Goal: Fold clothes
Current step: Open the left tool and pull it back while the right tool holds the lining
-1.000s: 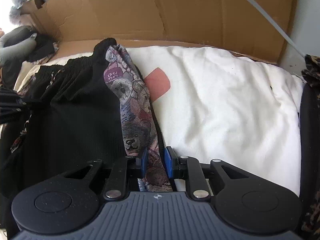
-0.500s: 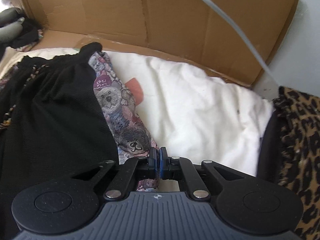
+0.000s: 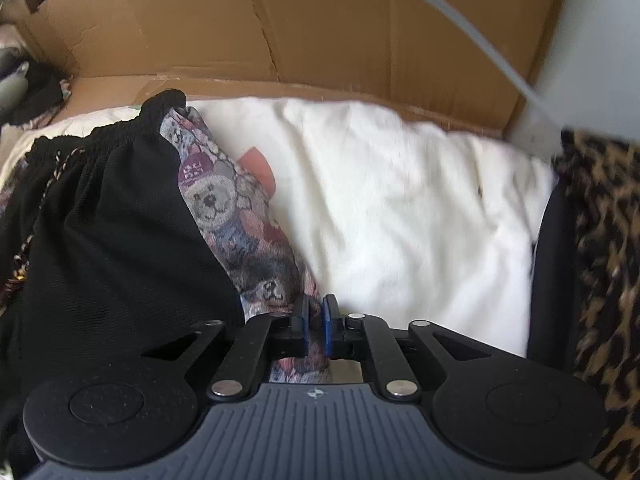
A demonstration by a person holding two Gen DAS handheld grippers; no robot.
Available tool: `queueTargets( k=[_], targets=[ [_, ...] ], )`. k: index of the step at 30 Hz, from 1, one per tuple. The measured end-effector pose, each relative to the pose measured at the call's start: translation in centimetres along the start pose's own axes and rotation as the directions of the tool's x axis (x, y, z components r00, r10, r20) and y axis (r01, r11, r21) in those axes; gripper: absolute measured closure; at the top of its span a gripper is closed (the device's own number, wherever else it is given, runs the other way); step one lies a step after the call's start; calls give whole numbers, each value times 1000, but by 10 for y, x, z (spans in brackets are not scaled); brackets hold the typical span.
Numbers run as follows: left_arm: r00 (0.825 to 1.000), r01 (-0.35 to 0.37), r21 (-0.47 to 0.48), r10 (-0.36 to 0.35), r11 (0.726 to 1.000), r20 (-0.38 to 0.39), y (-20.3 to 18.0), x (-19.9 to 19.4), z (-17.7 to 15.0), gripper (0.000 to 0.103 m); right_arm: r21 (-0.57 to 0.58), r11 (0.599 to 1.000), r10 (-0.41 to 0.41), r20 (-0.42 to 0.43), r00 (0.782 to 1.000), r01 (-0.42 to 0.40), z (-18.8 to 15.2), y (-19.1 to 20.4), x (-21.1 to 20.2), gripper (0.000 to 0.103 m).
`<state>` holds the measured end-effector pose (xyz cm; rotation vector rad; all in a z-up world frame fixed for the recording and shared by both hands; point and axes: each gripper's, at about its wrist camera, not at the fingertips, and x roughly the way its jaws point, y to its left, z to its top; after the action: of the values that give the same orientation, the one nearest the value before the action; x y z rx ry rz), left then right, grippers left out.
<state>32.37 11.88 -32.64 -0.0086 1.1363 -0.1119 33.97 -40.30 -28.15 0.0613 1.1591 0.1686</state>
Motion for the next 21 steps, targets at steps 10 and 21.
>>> queueTargets(
  k=[10,21],
  targets=[
    [990,44,-4,-44,999,-131,7,4,-5,95,-7,1000,13,-43,999,-13,-2,4,6,102],
    [990,-120,85,125,989,-68,20,-6,7,98,-72,989,-130,-25,991,128,1,13,6,103]
  ],
)
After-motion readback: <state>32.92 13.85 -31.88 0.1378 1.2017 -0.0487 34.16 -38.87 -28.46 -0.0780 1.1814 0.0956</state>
